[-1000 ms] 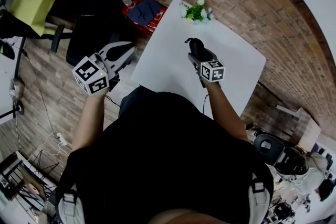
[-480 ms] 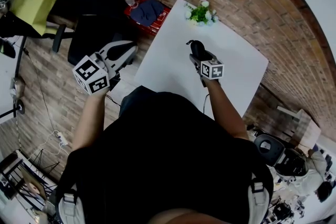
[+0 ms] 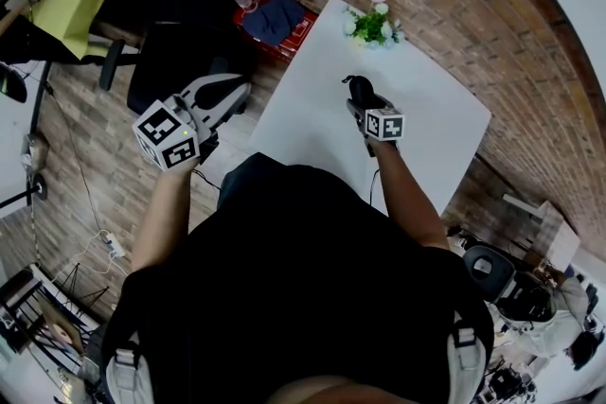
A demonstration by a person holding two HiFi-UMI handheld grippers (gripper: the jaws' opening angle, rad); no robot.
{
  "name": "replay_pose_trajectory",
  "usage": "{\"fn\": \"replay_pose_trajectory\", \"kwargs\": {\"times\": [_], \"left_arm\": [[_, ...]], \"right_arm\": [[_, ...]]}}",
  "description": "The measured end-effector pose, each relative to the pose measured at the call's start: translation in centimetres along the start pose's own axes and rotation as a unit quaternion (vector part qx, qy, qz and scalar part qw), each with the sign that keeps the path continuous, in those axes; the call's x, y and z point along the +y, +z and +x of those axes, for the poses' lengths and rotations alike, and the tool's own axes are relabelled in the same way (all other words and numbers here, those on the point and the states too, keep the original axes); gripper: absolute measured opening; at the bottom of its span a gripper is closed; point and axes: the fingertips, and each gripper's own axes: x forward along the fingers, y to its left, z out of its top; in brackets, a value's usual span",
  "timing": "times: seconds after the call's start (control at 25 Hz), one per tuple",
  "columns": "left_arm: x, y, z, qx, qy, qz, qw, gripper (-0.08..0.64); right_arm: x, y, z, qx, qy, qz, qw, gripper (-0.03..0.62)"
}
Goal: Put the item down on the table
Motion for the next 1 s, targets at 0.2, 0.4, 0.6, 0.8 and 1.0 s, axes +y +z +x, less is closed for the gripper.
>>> {"fn": "replay_pose_trajectory", "kwargs": {"times": [0.2,0.4,0.6,0.8,1.0], "left_arm": [[0.6,0.2,-0.2,0.001,0.000,-0.002,1.0000,0.025],[0.8,0.3,0.1,0.004,-0.005,0.000,1.0000,0.025],[1.1,0.1,-0.1,0.009,-0.007,-0.001,0.9999,0.025],[1.5,-0.1,-0.1,0.014,-0.010,-0.004,0.9998,0.025],[1.9,-0.7,-0.2,0.020,-0.016,-0.007,0.9996,0.025]], "right_arm": [[-0.1,-0.5,1.1,0.008,-0.005,0.008,1.000,0.348],[-0.3,-0.9,1.7,0.014,-0.009,0.010,1.000,0.348],[-0.6,-1.7,2.2,0.024,-0.016,0.011,1.000,0.348],[-0.8,-2.1,3.0,0.032,-0.023,0.010,0.999,0.348],[-1.2,-2.5,3.8,0.039,-0.032,0.008,0.999,0.348]]}}
